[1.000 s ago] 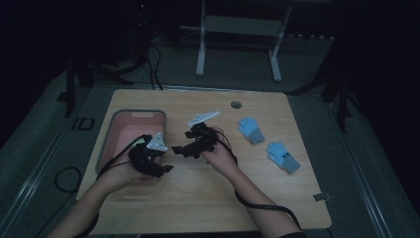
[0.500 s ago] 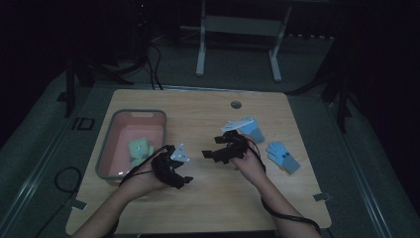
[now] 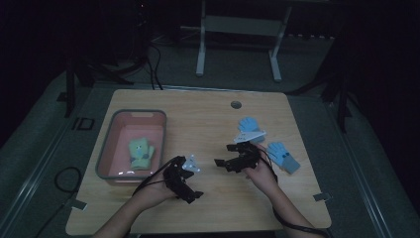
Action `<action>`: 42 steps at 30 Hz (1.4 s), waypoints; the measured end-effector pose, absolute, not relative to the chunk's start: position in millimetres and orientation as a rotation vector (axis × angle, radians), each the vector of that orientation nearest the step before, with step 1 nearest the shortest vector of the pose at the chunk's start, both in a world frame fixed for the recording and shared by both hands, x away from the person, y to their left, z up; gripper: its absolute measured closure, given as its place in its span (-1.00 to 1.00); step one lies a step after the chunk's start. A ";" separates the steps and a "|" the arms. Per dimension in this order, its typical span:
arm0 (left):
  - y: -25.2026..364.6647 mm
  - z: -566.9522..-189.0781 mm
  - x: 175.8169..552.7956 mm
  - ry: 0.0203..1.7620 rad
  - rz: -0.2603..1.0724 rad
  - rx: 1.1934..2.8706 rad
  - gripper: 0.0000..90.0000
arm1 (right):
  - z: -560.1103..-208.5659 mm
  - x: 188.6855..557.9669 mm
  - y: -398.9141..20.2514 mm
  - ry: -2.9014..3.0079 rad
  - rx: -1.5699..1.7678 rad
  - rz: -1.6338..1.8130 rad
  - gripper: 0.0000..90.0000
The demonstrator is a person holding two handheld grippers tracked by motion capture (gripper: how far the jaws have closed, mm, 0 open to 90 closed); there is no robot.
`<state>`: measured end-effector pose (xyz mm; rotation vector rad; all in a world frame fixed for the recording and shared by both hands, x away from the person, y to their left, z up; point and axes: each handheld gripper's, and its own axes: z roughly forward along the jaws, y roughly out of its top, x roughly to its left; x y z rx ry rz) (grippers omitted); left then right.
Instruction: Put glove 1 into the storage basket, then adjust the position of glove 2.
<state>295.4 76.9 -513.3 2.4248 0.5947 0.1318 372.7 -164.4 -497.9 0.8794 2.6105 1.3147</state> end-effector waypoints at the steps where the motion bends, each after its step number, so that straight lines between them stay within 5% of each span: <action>1: 76.3 -515.9 294.5 0.595 0.126 2.418 -0.94 | -500.2 370.3 -166.0 2.609 0.866 1.316 -0.63; 28: 80.3 -556.6 268.7 0.573 0.272 2.299 -0.94 | -531.5 336.7 -212.5 2.590 0.894 1.291 -0.76; 42: 81.9 -556.2 264.3 0.554 0.283 2.281 -0.94 | -513.5 383.7 -257.9 2.385 1.058 1.161 0.34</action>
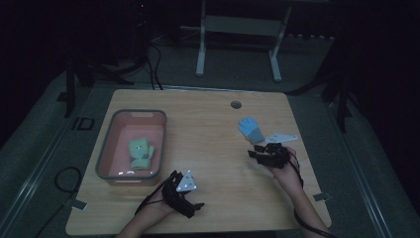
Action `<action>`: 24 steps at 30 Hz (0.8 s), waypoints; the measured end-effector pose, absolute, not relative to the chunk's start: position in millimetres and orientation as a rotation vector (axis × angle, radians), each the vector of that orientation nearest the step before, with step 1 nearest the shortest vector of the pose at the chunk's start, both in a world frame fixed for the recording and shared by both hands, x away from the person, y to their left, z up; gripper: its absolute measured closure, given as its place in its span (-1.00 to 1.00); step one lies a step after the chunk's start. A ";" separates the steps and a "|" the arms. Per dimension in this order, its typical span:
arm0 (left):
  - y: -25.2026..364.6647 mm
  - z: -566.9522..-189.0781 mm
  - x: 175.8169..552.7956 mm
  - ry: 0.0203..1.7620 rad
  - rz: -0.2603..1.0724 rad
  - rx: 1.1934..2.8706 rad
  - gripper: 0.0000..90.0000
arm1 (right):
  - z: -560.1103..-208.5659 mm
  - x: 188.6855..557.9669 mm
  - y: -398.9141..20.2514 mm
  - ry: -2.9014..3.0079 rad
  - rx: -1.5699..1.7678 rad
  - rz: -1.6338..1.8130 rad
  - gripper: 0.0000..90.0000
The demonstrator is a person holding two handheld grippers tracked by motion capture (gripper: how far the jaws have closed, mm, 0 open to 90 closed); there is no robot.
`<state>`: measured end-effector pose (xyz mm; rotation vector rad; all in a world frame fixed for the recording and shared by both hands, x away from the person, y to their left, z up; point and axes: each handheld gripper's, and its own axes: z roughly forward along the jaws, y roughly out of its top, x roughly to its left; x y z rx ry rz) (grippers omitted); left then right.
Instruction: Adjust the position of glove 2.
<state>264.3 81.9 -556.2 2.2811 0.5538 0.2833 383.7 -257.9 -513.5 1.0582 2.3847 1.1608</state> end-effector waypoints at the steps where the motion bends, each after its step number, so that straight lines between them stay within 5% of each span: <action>1: 82.4 -555.9 264.6 0.554 0.281 2.277 -0.94 | -512.9 390.0 -259.9 2.376 1.082 1.165 0.34; 24: 87.8 -556.2 265.1 0.548 0.267 2.245 -0.94 | -526.8 490.3 -257.6 2.323 1.198 0.972 0.26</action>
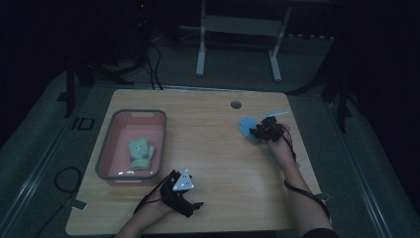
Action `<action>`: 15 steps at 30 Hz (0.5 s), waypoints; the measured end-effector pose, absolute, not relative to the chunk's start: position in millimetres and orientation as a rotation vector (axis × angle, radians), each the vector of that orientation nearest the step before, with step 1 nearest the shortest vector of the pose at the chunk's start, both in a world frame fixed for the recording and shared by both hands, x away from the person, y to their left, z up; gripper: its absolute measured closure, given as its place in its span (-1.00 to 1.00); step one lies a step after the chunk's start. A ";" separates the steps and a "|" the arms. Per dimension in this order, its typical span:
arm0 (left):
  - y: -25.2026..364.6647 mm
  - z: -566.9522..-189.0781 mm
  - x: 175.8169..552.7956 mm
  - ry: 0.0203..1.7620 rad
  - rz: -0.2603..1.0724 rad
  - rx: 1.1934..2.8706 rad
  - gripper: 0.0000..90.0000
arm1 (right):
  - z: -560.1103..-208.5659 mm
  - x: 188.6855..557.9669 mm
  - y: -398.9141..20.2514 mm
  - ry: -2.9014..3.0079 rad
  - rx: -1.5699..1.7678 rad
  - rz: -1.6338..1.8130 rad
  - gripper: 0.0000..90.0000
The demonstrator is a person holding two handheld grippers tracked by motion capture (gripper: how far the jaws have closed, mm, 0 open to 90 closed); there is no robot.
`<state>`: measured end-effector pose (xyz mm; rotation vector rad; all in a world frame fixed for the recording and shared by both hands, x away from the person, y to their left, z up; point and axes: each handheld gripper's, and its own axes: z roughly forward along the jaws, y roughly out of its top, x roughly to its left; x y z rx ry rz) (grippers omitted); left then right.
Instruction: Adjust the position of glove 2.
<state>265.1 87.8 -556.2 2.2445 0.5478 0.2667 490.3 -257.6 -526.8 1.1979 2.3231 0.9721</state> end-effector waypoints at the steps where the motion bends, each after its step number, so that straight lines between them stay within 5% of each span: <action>1: 88.4 -555.8 264.2 0.547 0.279 2.237 -0.94 | -531.1 496.7 -254.2 2.321 1.193 0.930 0.23; 13: 89.3 -556.5 263.8 0.541 0.263 2.236 -0.94 | -544.6 505.6 -249.2 2.352 1.176 0.860 0.36; 15: 89.4 -556.7 263.4 0.538 0.259 2.236 -0.94 | -545.8 504.0 -248.3 2.351 1.187 0.887 0.60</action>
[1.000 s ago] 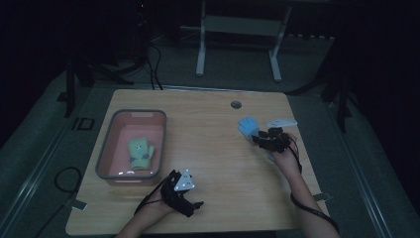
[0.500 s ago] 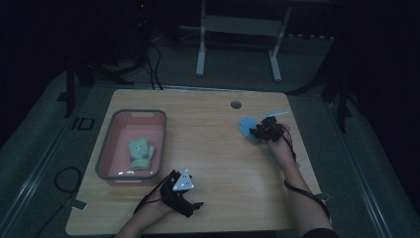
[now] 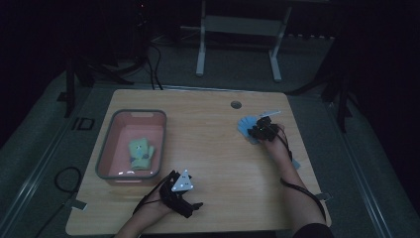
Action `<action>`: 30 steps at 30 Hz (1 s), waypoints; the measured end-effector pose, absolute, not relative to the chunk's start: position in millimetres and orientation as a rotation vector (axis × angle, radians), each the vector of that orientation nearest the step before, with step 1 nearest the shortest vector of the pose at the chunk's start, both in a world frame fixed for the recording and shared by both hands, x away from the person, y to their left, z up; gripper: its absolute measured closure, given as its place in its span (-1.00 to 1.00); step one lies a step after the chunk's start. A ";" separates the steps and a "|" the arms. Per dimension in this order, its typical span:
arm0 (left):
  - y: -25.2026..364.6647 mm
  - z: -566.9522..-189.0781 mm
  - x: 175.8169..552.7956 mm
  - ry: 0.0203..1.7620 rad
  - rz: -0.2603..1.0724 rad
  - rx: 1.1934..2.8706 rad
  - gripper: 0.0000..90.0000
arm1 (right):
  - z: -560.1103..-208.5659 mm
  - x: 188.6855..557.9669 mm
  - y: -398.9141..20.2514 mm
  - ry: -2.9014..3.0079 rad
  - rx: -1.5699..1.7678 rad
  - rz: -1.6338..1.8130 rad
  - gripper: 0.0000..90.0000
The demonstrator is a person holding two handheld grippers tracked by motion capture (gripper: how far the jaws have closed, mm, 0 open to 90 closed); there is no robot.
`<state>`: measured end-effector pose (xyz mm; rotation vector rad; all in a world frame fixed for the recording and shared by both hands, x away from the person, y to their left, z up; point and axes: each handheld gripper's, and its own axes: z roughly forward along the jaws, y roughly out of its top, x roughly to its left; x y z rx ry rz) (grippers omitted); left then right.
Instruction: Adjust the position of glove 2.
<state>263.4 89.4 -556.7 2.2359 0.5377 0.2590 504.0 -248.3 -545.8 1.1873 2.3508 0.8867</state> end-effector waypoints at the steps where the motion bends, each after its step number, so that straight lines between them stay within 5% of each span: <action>1: 89.3 -556.6 263.2 0.537 0.258 2.235 -0.94 | -545.9 503.4 -247.5 2.352 1.186 0.890 0.70; 9: 89.6 -556.7 263.5 0.538 0.262 2.229 -0.94 | -537.9 488.3 -240.2 2.275 1.293 0.928 0.93; 30: 89.1 -556.1 263.8 0.525 0.262 2.235 -0.94 | -502.4 348.4 -189.1 2.102 1.459 1.178 0.94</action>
